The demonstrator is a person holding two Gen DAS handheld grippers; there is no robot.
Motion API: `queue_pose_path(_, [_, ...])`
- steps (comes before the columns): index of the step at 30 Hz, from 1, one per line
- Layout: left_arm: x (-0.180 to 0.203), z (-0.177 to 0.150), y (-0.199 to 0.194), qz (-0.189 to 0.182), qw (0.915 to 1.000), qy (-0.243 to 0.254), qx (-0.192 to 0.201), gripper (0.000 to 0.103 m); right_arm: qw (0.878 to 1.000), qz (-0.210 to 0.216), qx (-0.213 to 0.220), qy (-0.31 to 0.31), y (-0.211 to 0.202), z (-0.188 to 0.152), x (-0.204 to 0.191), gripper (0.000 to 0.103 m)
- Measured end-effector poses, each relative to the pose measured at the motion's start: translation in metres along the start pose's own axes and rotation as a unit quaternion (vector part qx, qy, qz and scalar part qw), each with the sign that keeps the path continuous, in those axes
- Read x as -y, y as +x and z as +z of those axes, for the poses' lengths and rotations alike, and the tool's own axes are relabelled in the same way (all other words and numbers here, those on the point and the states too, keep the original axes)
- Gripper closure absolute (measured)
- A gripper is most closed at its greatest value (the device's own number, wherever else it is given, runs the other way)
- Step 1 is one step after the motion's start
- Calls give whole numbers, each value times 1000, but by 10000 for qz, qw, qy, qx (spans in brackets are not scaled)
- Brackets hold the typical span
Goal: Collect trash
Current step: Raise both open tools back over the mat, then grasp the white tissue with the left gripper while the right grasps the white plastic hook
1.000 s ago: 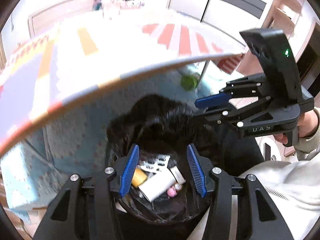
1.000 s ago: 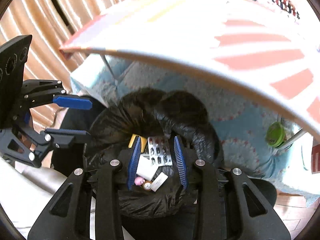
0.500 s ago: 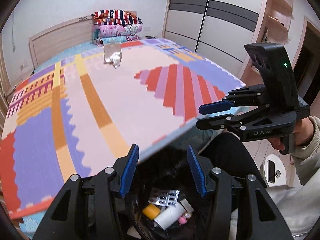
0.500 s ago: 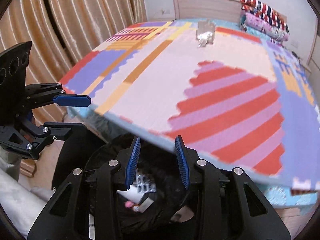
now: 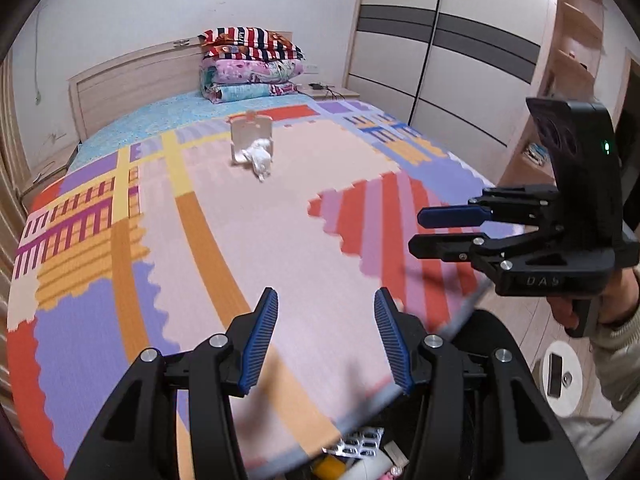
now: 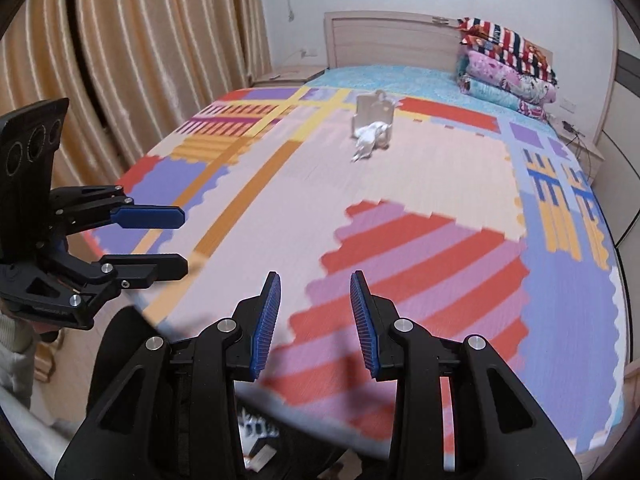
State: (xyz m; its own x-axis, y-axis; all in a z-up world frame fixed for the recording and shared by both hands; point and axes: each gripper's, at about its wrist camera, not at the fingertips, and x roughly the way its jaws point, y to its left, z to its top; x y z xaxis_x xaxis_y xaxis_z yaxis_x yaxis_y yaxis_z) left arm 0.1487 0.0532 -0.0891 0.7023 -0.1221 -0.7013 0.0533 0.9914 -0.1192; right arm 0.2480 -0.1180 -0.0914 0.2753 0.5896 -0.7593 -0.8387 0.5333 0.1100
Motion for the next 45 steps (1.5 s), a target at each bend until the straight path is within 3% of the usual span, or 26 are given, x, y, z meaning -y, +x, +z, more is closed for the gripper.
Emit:
queue_pose_path(15, [-46, 69, 52, 65, 9998, -83, 149, 55, 9995, -191, 103, 217, 46, 65, 43, 67])
queue_pose_path(22, [-65, 93, 86, -144, 9992, -365, 47, 55, 9993, -197, 180, 263, 64, 100, 52, 67])
queue_pose_path(24, [-73, 99, 95, -384, 9977, -550, 38, 55, 9992, -255, 213, 210, 70, 109, 54, 67])
queue_pose_path(28, [-87, 108, 114, -235, 9968, -760, -82, 55, 9986, -227, 208, 420, 87, 124, 67, 67])
queue_pose_path(31, [-92, 114, 123, -184, 9963, -840, -75, 55, 9973, 91, 55, 723, 105, 134, 78, 67])
queue_pose_path(38, [-96, 124, 151, -8, 9959, -842, -335, 56, 9969, 62, -160, 772, 135, 156, 85, 67])
queue_pose_path(43, [-110, 127, 164, -219, 9921, -1176, -373, 76, 9962, 255, -105, 828, 144, 166, 88, 67])
queue_pose_path(45, [-115, 126, 165, -273, 9911, -1254, -363, 90, 9954, 405, -81, 862, 145, 166, 88, 67])
